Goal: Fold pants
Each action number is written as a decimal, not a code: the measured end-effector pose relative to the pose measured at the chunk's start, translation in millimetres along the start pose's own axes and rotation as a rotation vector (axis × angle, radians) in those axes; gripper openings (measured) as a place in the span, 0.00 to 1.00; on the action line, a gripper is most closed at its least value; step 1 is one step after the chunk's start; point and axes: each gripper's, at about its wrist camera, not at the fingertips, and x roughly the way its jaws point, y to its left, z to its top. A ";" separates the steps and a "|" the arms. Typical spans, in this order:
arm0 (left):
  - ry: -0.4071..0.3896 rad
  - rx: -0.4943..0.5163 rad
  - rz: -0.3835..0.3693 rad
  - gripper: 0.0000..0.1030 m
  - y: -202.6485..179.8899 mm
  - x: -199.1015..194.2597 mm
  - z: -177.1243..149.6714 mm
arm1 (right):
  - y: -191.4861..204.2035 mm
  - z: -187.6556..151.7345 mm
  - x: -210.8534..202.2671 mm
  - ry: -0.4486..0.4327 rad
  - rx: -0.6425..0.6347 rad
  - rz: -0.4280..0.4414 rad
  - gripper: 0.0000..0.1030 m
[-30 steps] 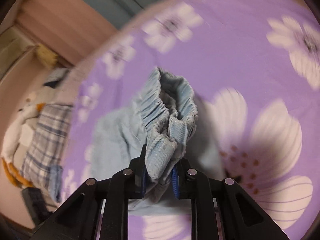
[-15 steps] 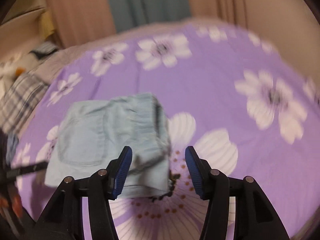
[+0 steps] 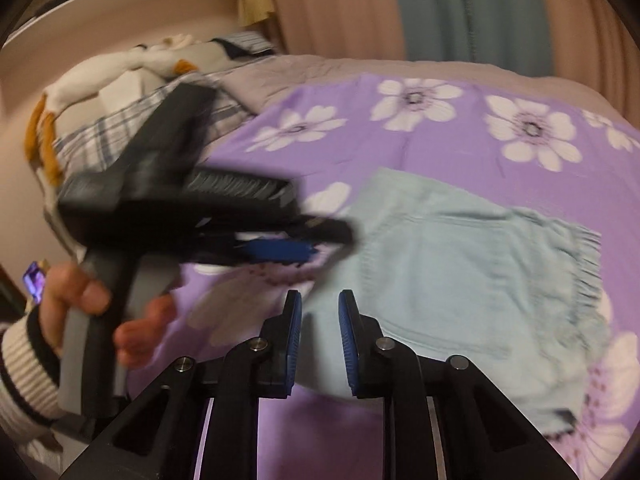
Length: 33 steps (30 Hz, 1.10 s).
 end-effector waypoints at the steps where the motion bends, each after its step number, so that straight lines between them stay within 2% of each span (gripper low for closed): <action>1: 0.027 -0.018 -0.036 0.50 3.8 7.4 5.4 | -2.0 -1.9 7.6 0.024 0.000 0.003 0.20; 2: 0.048 -0.017 -0.049 0.50 6.4 14.1 9.4 | -4.2 -2.9 15.5 0.042 0.008 0.010 0.20; 5: 0.057 -0.041 -0.026 0.34 20.7 26.5 20.8 | -17.3 -17.1 29.5 0.094 0.051 0.043 0.18; 6: 0.054 -0.059 -0.041 0.27 26.6 28.7 24.1 | -25.7 -21.4 34.5 0.111 0.090 0.059 0.15; 7: 0.053 -0.069 -0.054 0.24 30.6 30.5 26.3 | -29.2 -24.6 35.1 0.113 0.111 0.068 0.09; 9: 0.035 -0.063 -0.056 0.21 31.5 33.2 32.0 | -36.8 -27.7 34.3 0.107 0.143 0.076 0.02; 13: -0.024 -0.113 -0.085 0.20 38.7 31.3 58.4 | -38.0 -28.2 34.2 0.109 0.145 0.076 0.01; 17: -0.051 -0.102 -0.022 0.20 40.5 40.6 83.6 | -33.1 -30.2 30.9 0.111 0.133 0.067 0.01; 20: -0.092 -0.102 0.093 0.20 43.5 43.4 99.4 | -34.2 -29.4 33.7 0.112 0.145 0.067 0.01; 21: -0.104 -0.103 0.131 0.16 44.1 41.4 103.4 | -34.5 -29.3 33.8 0.111 0.148 0.065 0.01; 22: -0.113 -0.104 0.159 0.16 45.0 37.4 105.7 | -33.7 -29.5 33.7 0.112 0.147 0.060 0.01; 24: -0.129 -0.089 0.173 0.16 43.0 25.9 103.7 | -32.8 -29.7 33.1 0.112 0.146 0.050 0.01; 27: -0.155 -0.015 0.193 0.16 33.8 0.8 85.5 | -34.1 -28.3 32.0 0.116 0.163 0.051 0.01; 32: -0.133 0.141 0.232 0.24 4.2 -21.1 42.1 | -45.4 -24.0 16.2 0.091 0.249 0.096 0.05; 33: -0.120 0.168 0.232 0.30 -0.6 -22.4 31.8 | -48.0 -24.1 11.9 0.080 0.267 0.100 0.09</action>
